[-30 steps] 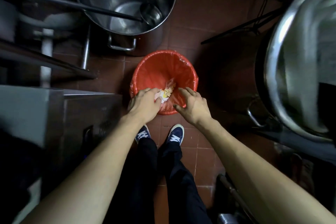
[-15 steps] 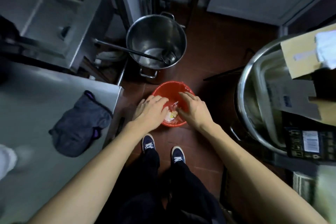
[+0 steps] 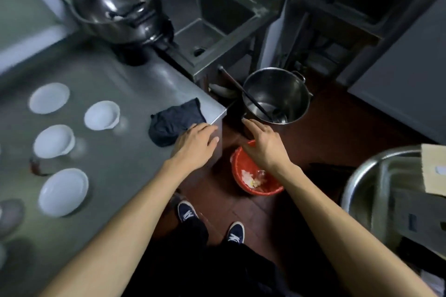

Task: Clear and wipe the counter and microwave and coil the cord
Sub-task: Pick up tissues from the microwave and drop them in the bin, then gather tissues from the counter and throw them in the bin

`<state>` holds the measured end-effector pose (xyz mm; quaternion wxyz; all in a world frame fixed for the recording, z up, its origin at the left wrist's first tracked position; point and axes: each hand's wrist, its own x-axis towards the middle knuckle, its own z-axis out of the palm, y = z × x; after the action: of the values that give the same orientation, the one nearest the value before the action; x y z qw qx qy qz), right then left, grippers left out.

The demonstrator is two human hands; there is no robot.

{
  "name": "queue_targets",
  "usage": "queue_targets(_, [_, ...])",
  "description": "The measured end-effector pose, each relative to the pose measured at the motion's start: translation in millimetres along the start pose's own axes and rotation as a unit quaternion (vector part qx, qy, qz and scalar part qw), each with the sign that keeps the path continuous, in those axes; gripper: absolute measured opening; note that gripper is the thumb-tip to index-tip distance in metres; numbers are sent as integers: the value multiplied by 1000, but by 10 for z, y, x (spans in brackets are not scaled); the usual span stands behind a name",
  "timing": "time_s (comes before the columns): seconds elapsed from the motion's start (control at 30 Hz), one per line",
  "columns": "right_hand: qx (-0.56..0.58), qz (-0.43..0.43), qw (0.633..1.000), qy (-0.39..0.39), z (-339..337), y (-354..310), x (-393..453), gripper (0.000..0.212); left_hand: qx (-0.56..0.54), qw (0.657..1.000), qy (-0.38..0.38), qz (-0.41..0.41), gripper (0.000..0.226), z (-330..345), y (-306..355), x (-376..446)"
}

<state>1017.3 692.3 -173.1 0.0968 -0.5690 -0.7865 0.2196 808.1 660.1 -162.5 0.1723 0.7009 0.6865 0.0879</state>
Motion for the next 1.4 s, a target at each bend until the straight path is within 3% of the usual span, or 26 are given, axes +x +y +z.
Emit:
queue_targets(0.37, [-17,-197,979,-38,207,-1525,190,75,-11,980,128,-149,44,-718,-928,-1136])
queue_targets(0.6, [-34,-288,954,-73,655,-2612,-64,65,-29,956,172,-235,43,-975,-1623,-2154])
queue_targets(0.93, [-29,-371,920,-126,1454,-3977,-780,58,-48,914,216,-340,49,-1108,-2518,-3770])
queue_targets(1.1, [-32,-399,904,-146,1855,-4553,-1223,58,-51,902,221,-366,35,-1094,-2847,-4528])
queue_targets(1.4, [-58,-461,868,-177,2311,-5358,-1792,59,-52,865,263,-425,39,-1126,-3228,-5514])
